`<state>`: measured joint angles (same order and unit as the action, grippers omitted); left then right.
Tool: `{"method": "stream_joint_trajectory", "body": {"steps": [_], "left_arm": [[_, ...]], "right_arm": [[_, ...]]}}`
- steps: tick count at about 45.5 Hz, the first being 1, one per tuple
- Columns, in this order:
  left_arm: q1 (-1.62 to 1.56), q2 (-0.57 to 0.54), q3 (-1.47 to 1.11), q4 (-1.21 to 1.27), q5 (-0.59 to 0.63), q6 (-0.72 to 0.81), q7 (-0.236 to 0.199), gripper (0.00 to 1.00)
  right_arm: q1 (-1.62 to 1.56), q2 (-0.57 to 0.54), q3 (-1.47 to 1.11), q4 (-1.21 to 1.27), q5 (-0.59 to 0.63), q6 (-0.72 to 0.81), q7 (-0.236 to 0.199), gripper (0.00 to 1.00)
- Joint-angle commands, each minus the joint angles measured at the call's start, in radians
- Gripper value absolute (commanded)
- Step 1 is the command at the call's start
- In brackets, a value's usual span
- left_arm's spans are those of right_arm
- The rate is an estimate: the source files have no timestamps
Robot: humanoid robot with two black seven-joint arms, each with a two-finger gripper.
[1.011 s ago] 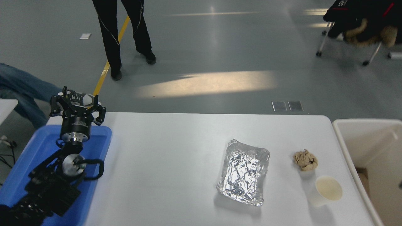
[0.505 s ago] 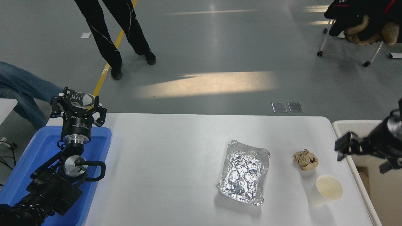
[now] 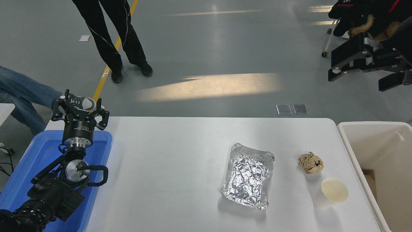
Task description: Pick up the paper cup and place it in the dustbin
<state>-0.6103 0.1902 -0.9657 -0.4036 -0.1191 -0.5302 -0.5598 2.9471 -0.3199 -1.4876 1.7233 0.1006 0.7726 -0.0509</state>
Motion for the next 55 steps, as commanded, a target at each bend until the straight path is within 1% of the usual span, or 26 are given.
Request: {"method": "stream_joint_trajectory", "body": {"steps": [1, 6, 12, 16, 20, 31, 37, 43, 55], "left_arm": [[0.0, 0.0, -0.001, 0.0, -0.001, 0.001, 0.0, 0.99], [0.0, 0.0, -0.001, 0.0, -0.001, 0.001, 0.0, 0.99], [0.0, 0.0, -0.001, 0.0, -0.001, 0.001, 0.0, 0.99], [0.0, 0.0, -0.001, 0.0, -0.001, 0.001, 0.0, 0.99], [0.0, 0.0, -0.001, 0.0, -0.001, 0.001, 0.0, 0.99], [0.0, 0.0, -0.001, 0.0, -0.001, 0.001, 0.0, 0.99], [0.0, 0.0, -0.001, 0.0, -0.001, 0.001, 0.0, 0.99], [0.0, 0.0, -0.001, 0.0, -0.001, 0.001, 0.0, 0.99], [0.001, 0.0, -0.001, 0.0, -0.001, 0.001, 0.0, 0.99]], "right_arm": [[0.02, -0.002, -0.032, -0.002, 0.008, 0.013, -0.004, 0.91], [-0.115, -0.047, -0.097, -0.011, 0.007, 0.013, -0.004, 0.9], [-0.347, -0.119, -0.12, -0.041, -0.012, -0.14, -0.006, 0.91], [-0.497, -0.171, -0.102, -0.056, -0.015, -0.219, -0.006, 0.91], [-0.614, -0.2, -0.059, -0.067, -0.022, -0.288, -0.006, 0.91], [-0.94, -0.277, 0.046, -0.12, -0.151, -0.483, -0.01, 0.92], [-1.077, -0.307, 0.079, -0.149, -0.157, -0.526, -0.009, 0.92], [-1.148, -0.355, 0.13, -0.154, -0.16, -0.553, -0.009, 0.92], [-1.292, -0.36, 0.225, -0.189, -0.171, -0.63, -0.009, 0.92]]}}
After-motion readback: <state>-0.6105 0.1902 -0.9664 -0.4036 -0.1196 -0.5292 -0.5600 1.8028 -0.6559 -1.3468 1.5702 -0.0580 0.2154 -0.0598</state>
